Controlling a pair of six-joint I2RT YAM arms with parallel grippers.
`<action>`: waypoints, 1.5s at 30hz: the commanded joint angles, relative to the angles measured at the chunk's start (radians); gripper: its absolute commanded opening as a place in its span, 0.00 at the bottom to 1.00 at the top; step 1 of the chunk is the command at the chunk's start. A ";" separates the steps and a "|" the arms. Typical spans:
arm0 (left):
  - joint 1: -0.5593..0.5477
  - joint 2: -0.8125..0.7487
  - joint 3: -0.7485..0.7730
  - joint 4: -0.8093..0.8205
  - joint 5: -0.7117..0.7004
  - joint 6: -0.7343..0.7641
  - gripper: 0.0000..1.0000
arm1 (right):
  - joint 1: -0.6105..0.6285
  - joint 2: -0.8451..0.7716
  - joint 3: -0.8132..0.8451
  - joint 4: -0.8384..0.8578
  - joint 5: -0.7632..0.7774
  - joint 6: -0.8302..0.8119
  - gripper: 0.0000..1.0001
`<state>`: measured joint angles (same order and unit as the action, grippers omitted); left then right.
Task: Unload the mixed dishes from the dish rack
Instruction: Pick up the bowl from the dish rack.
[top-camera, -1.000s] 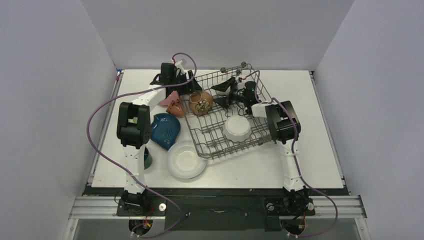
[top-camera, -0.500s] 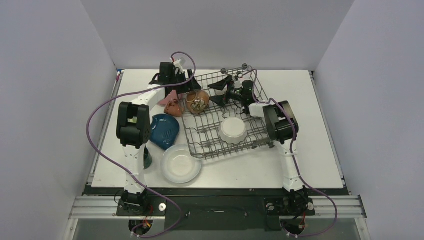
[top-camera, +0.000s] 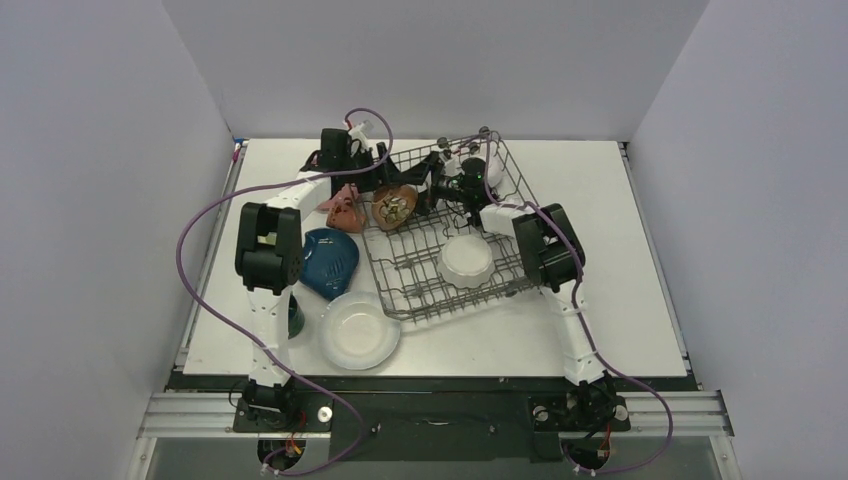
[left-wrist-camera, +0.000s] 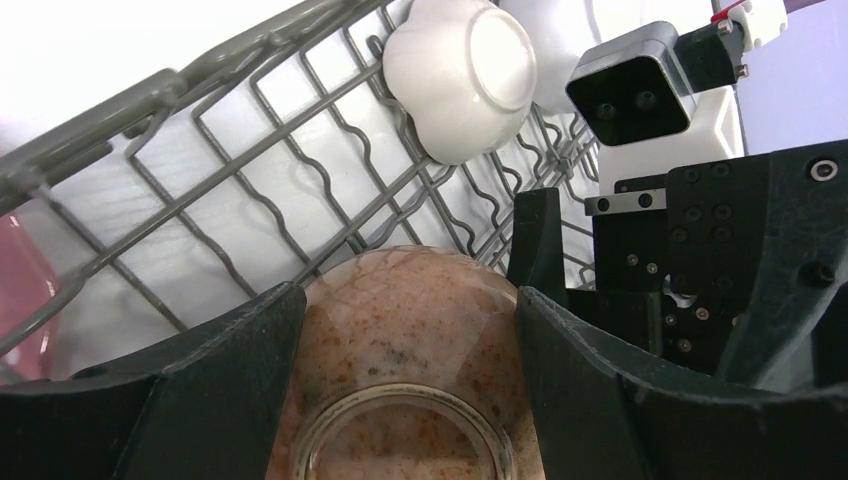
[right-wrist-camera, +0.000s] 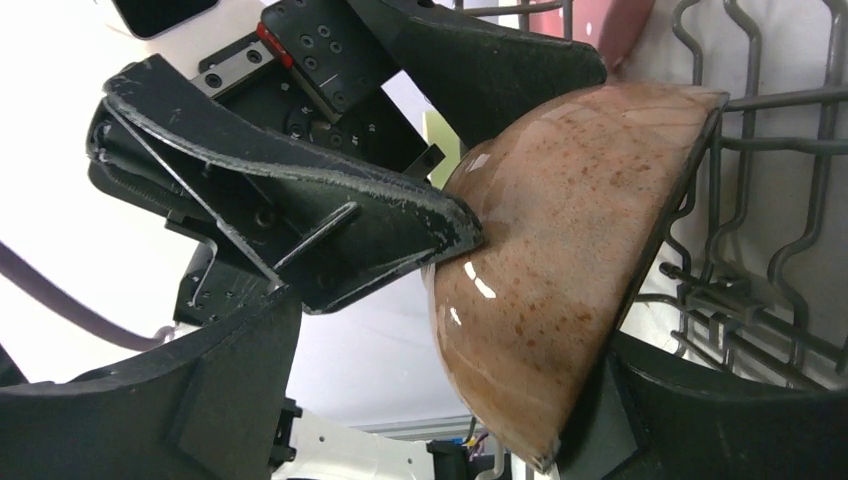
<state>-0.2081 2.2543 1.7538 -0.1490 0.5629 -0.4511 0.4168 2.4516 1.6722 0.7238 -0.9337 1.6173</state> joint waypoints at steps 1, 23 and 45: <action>-0.022 0.081 -0.074 -0.214 0.038 0.024 0.73 | 0.024 -0.037 0.076 -0.039 -0.008 -0.122 0.76; 0.013 0.060 0.042 -0.156 0.106 -0.094 0.96 | -0.005 -0.103 -0.026 0.231 -0.028 0.042 0.00; 0.033 -0.046 0.053 0.103 0.110 -0.302 0.96 | -0.033 -0.322 -0.140 0.275 -0.152 0.006 0.00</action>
<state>-0.1814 2.2707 1.7943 -0.1360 0.6773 -0.7116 0.3859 2.2780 1.5475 0.8425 -1.0420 1.6505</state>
